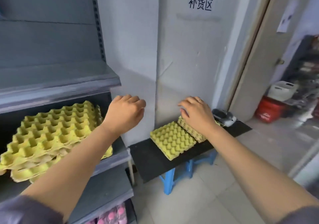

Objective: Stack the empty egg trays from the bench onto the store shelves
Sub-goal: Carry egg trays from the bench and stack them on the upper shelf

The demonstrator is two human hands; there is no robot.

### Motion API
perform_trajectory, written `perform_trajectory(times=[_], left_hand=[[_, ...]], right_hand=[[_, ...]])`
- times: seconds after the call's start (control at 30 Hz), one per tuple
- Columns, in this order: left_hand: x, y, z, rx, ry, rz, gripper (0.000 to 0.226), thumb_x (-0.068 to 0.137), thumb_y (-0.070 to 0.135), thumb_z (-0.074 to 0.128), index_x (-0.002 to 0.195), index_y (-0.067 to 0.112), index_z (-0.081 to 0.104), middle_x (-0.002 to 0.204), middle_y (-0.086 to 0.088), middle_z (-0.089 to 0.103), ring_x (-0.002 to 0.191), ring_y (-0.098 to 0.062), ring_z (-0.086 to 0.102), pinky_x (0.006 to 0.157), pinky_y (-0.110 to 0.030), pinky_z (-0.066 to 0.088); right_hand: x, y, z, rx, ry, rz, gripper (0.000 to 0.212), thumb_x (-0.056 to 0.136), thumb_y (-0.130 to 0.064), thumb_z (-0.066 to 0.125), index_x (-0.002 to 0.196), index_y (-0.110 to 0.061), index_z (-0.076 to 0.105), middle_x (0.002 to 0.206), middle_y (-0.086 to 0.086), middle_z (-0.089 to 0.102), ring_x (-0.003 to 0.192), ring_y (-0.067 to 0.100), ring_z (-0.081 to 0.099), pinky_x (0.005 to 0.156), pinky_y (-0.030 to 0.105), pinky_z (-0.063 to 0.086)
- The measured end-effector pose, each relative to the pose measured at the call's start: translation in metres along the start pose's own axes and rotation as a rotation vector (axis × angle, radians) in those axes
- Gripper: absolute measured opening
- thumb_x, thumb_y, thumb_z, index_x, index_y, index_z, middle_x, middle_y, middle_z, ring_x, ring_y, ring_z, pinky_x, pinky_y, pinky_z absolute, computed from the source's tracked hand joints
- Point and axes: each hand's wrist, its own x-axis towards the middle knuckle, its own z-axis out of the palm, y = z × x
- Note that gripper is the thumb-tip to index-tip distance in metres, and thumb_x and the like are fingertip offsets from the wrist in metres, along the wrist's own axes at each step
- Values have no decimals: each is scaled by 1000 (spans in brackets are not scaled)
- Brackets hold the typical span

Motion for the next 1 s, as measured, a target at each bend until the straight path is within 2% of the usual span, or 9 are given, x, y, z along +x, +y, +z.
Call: perform_trajectory(times=[0.17,0.43,0.6,0.77,0.83,0.93,1.0], left_hand=[[59,45,83,-88,-8,64,32,80,25,37,78,14,67,65,-1,63,57,-28,59,52,-30,43],[132,82,209,-206,-85,92,32,78,26,36,66,14,63,57,1,57,51,-24,58,51,-25,40],[156,105,263,-288,-167,42,34,81,30,36,76,18,67,63,3,61,59,-23,62,55,-28,46],[156,136,328,-261,-316,-62,33,79,30,37,74,19,67,61,4,59,58,-23,61,55,-27,44],[150,155,357,-261,-387,-128,28,79,28,42,74,18,68,60,4,59,55,-24,61,53,-27,45],[140,181,394,-293,-440,-232,7,70,18,71,77,17,71,59,2,62,54,-24,63,53,-29,48],[134,194,417,-299,-499,-290,20,61,13,82,77,16,71,57,2,62,52,-24,62,51,-30,48]], right_hand=[[-1,75,40,-56,-83,17,21,89,-20,55,104,-16,69,101,3,66,97,27,56,80,37,46],[21,173,119,-44,-264,48,22,88,-19,55,105,-16,70,103,4,66,99,28,57,80,41,50],[33,225,162,47,-320,28,21,90,-20,54,105,-16,69,101,3,66,94,27,59,74,41,51],[25,281,217,150,-369,42,17,88,-17,60,100,-15,71,94,5,68,84,29,62,66,39,53],[17,306,243,190,-433,58,19,89,-18,57,103,-15,70,95,5,67,88,30,61,68,39,52],[6,338,278,223,-536,80,23,93,-19,52,110,-16,66,102,4,64,96,28,57,71,34,45],[-1,352,300,248,-587,92,25,94,-19,50,114,-17,65,104,5,64,98,28,57,73,34,45]])
